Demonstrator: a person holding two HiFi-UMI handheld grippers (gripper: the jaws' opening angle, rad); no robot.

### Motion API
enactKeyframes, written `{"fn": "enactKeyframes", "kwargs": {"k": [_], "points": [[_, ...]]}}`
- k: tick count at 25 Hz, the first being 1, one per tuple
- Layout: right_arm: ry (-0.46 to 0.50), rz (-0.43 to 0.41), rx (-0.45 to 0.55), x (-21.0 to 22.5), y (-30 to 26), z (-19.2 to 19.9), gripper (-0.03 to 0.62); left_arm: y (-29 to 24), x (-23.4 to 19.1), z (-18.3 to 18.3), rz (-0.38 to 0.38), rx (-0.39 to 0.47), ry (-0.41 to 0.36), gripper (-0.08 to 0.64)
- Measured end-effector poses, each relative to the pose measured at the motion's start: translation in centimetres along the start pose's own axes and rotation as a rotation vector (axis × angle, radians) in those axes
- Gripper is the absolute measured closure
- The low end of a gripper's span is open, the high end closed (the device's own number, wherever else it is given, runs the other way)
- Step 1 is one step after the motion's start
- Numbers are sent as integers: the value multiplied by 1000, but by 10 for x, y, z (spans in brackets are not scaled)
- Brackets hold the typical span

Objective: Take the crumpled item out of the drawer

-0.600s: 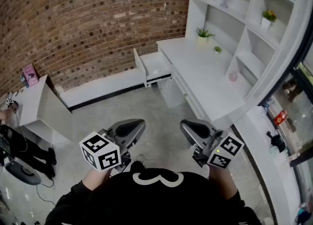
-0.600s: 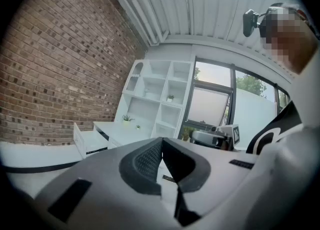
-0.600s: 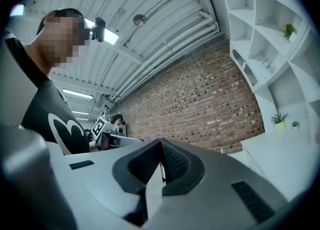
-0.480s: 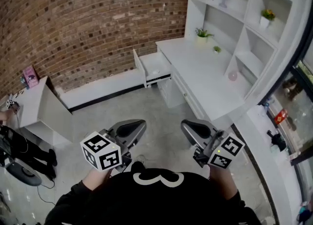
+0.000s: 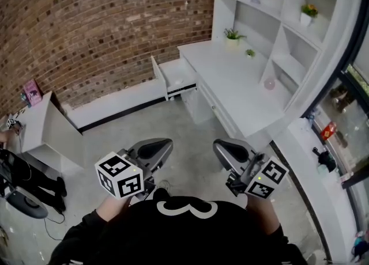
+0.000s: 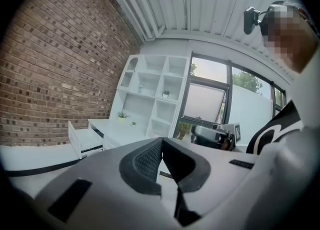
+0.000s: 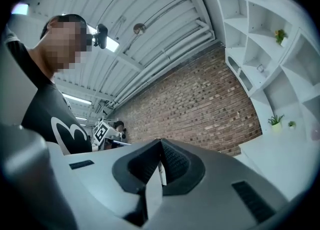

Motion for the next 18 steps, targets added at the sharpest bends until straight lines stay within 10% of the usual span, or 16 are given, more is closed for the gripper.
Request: {"fn": "enactKeyframes", "kwargs": {"k": [18], "points": [[16,48,9,42,-33,9,362,-1,-51,6,-55,-8,28,557]]}}
Point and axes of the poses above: the fingertips, and each gripper's own axes: y backward along the fingers, x to its right, z out of its underside, the point moved 3 cm from there along y, backward along the fingers, and after that the axes turned 3 degrees about x, right-handed, at the moved point
